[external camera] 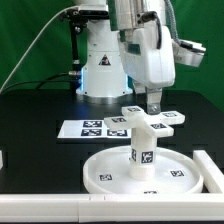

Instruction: Assemble round table

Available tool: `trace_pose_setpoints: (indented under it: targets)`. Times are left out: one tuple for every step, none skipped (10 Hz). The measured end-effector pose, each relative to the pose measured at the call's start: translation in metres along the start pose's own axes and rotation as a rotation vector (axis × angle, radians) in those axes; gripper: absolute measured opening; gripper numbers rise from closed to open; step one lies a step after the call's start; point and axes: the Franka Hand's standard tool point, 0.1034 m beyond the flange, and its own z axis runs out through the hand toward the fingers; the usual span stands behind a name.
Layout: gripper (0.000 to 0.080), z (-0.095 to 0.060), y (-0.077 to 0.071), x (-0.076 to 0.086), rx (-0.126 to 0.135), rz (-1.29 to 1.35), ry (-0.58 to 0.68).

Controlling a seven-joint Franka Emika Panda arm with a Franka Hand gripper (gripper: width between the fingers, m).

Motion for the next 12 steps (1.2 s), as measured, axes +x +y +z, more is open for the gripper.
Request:
trace_pose_setpoints:
  targets:
    - [0.0649, -0.003, -0.001, 0.0, -0.015, -0.207, -0.018]
    - [0.0649, -0.004, -0.001, -0.001, -0.024, -0.352, -0.035]
    - [0.0649, -0.003, -0.001, -0.001, -0.022, -0.388, -0.033]
    - [0.0649, -0.003, -0.001, -0.001, -0.022, -0.433, -0.033]
    - [0.0649, -0.003, 0.0, 0.0, -0.02, -0.527, -0.034]
    - [0.0649, -0.001, 0.001, 0.001, -0.033, -0.637, -0.027]
    - [0.0649, 0.004, 0.004, 0.003, -0.064, -0.76, -0.014]
    - [0.0649, 0.009, 0.007, 0.005, -0.078, -0.824, -0.014]
    - [0.0649, 0.016, 0.009, 0.005, -0.084, -0.82, -0.015]
    - [0.0649, 0.02, 0.011, 0.005, -0.084, -0.819, -0.011]
    - [0.0649, 0.023, 0.011, 0.004, -0.085, -0.821, -0.007]
    - [0.0649, 0.026, 0.012, 0.003, -0.088, -0.826, -0.006]
